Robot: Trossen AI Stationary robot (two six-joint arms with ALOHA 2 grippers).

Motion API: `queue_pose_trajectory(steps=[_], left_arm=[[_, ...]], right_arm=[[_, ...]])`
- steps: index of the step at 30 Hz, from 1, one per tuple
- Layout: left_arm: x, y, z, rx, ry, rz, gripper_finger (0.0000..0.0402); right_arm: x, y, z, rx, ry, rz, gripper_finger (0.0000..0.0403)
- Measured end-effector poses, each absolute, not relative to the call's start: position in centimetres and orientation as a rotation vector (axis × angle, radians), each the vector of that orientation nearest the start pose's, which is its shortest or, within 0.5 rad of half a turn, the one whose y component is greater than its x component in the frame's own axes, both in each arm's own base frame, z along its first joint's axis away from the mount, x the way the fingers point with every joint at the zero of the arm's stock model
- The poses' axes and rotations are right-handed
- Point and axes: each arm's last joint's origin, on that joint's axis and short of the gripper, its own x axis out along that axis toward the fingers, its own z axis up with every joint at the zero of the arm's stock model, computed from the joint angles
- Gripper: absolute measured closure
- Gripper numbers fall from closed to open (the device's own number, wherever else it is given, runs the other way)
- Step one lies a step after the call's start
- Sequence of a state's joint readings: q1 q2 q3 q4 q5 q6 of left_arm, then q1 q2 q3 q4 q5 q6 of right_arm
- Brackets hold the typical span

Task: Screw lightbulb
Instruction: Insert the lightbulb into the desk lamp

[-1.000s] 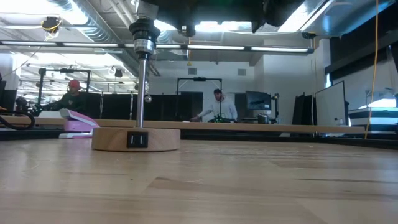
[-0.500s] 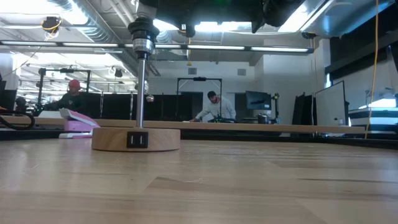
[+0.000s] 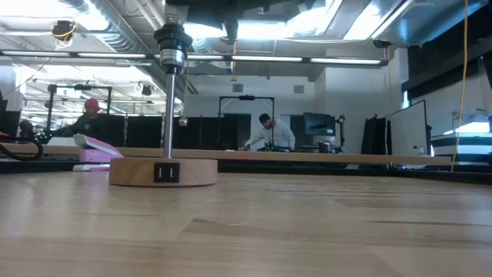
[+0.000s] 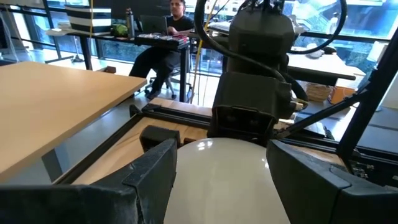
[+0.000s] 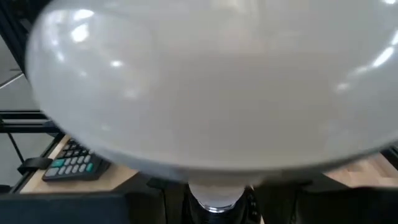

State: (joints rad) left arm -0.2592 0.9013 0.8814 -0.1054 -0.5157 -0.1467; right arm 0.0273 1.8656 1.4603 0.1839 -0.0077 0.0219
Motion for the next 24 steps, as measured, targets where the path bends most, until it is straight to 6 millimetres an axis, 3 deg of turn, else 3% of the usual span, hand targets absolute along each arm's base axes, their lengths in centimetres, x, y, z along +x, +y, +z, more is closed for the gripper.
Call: queue_pose_trajectory(steps=[24], left_arm=[[18.78,-3.5,36.36,-0.089,0.02,0.261,0.0163]], right_arm=[[44.42,1.14,28.6,0.016,0.245,0.023,0.0255]])
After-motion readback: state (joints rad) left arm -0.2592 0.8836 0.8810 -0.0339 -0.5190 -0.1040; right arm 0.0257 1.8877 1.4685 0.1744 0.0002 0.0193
